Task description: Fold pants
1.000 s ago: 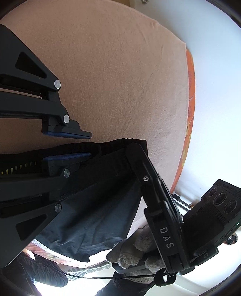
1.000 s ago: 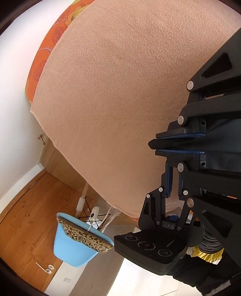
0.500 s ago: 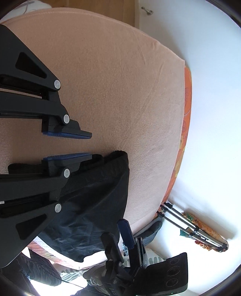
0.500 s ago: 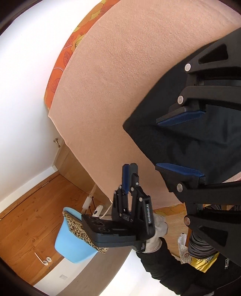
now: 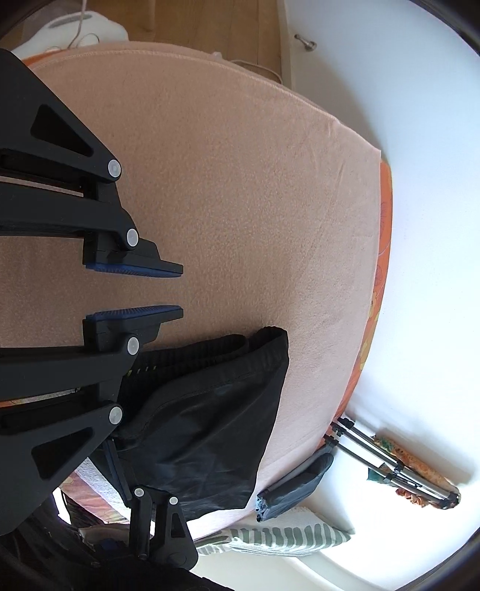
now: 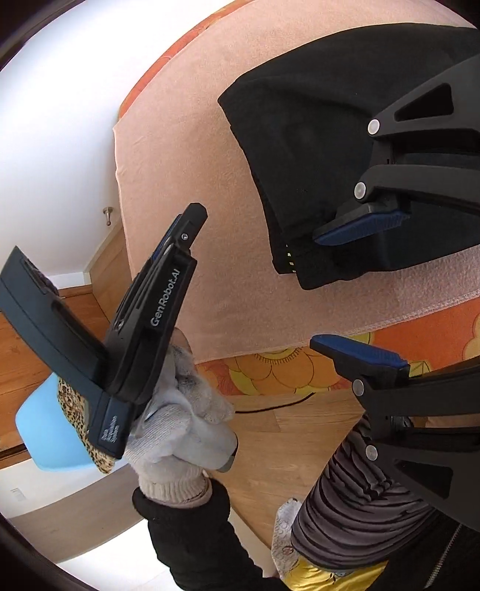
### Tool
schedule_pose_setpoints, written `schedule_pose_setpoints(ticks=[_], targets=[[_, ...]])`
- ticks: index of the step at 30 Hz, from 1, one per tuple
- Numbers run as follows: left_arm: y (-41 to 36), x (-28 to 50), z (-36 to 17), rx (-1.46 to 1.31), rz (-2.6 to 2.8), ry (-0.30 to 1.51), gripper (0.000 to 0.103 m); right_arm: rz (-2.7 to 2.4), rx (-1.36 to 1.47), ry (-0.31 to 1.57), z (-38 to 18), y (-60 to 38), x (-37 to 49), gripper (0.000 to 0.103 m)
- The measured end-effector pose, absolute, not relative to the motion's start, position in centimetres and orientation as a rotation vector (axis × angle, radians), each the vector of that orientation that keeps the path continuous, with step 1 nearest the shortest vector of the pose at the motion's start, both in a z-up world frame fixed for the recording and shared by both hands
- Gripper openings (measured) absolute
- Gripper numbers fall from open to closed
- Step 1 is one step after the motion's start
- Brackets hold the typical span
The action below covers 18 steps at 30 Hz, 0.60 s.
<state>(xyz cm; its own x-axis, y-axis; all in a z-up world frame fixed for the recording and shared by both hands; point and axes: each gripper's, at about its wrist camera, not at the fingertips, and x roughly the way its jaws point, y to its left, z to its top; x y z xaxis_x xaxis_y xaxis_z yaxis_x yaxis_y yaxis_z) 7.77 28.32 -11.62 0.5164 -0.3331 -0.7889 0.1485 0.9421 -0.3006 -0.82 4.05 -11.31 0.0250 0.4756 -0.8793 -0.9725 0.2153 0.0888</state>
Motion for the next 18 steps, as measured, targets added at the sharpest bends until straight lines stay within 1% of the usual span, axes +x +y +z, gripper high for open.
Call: schedule_pose_setpoints(ticks=[2, 4, 5, 6, 7, 8, 9, 13, 18], targets=[[28.7, 7.8, -11.6, -0.213, -0.290, 0.984, 0.014, 1.207, -0.745, 0.921, -12.4, 4.8, -1.1, 0.052], [28.9, 7.9, -11.7, -0.220, -0.291, 0.980, 0.014, 1.159, -0.811, 0.898, -13.5, 5.2, -1.3, 0.045], [28.9, 7.9, -11.7, -0.222, -0.292, 0.978, 0.014, 1.136, -0.831, 0.891, -13.9, 5.2, -1.2, 0.032], [28.9, 7.9, -11.7, -0.225, -0.298, 0.977, 0.014, 1.125, -0.832, 0.904, -14.1, 5.2, -0.8, 0.027], [28.8, 7.9, -11.8, -0.224, -0.306, 0.976, 0.014, 1.141, -0.796, 0.938, -14.0, 4.9, -0.1, 0.025], [28.6, 7.9, -11.8, -0.219, -0.315, 0.975, 0.014, 1.162, -0.742, 0.964, -13.5, 4.3, 0.6, 0.016], [28.3, 8.0, -11.8, -0.211, -0.326, 0.974, 0.014, 1.168, -0.703, 0.976, -13.0, 3.8, 1.2, 0.010], [26.7, 8.4, -11.9, -0.179, -0.384, 0.978, 0.014, 1.131, -0.571, 0.917, -9.0, 1.0, 3.4, 0.008], [23.7, 9.9, -11.5, -0.183, -0.508, 0.969, 0.014, 1.029, -0.504, 0.788, -5.0, -1.3, 5.2, 0.007]])
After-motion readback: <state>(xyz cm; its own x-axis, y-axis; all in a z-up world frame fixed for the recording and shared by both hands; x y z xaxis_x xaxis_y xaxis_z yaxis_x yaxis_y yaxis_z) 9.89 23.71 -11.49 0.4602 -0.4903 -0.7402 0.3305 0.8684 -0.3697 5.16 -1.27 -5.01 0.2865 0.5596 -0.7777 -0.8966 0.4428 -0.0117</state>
